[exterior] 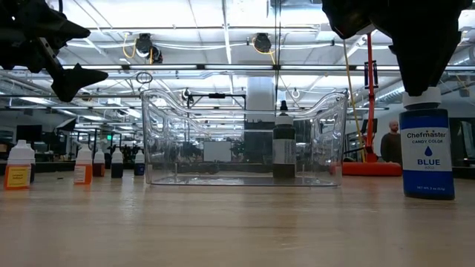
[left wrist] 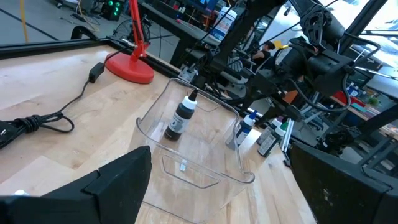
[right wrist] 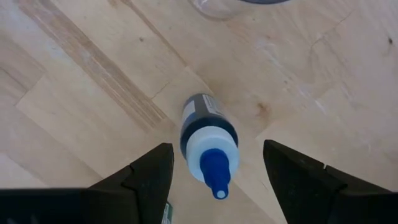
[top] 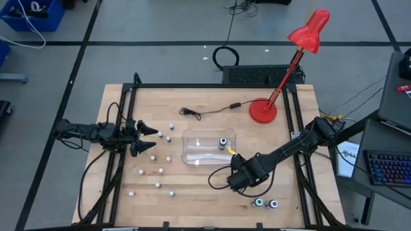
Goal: Pick & Place food coloring
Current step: Put the large blue food coloring bottle into the transparent bin
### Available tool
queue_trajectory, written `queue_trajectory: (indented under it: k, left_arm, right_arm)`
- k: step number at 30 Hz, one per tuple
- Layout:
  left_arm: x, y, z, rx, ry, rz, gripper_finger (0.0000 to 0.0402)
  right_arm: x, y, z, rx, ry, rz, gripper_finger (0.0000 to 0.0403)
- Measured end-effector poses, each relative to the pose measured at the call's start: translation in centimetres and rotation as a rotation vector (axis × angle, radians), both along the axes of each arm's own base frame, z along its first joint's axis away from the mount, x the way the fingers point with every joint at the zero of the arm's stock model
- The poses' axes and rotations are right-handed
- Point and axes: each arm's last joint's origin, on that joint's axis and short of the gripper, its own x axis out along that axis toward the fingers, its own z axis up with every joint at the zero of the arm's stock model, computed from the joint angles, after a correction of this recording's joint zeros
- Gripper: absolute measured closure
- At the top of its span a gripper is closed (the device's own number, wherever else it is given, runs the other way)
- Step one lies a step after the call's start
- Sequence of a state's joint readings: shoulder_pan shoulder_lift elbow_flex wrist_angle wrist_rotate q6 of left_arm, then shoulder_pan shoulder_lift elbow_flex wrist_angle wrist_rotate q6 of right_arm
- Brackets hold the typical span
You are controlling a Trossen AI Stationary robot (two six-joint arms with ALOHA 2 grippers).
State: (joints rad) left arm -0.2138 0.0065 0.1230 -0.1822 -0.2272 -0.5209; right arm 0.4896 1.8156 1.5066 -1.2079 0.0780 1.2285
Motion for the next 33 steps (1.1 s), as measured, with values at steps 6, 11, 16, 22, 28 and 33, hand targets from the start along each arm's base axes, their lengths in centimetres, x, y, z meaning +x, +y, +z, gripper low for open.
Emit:
queue_trajectory:
  k: [6, 11, 16, 22, 28, 33]
  left_arm:
    - [0.0, 0.0, 0.0, 0.0, 0.001, 0.0, 0.0023]
    - [0.0, 0.0, 0.0, 0.0, 0.0, 0.0, 0.0023]
    - [0.0, 0.0, 0.0, 0.0, 0.0, 0.0, 0.0023]
    - [0.0, 0.0, 0.0, 0.0, 0.0, 0.0, 0.0023]
    - [0.0, 0.0, 0.0, 0.0, 0.0, 0.0, 0.0023]
    - [0.0, 0.0, 0.0, 0.0, 0.001, 0.0, 0.0023]
  right_arm:
    - [-0.4, -0.2, -1.1, -0.002, 0.024, -0.01, 0.0165]
    - [-0.5, -0.1, -1.4, 0.016, 0.034, -0.01, 0.0165]
    - [-0.6, -0.2, -0.7, 0.025, 0.003, -0.021, 0.0165]
    - [-0.5, -0.3, -0.6, 0.032, -0.013, -0.03, 0.0166]
    - [-0.4, -0.3, -0.5, 0.035, -0.016, -0.038, 0.0201]
    - [-0.5, -0.3, -0.5, 0.038, -0.014, -0.035, 0.027]
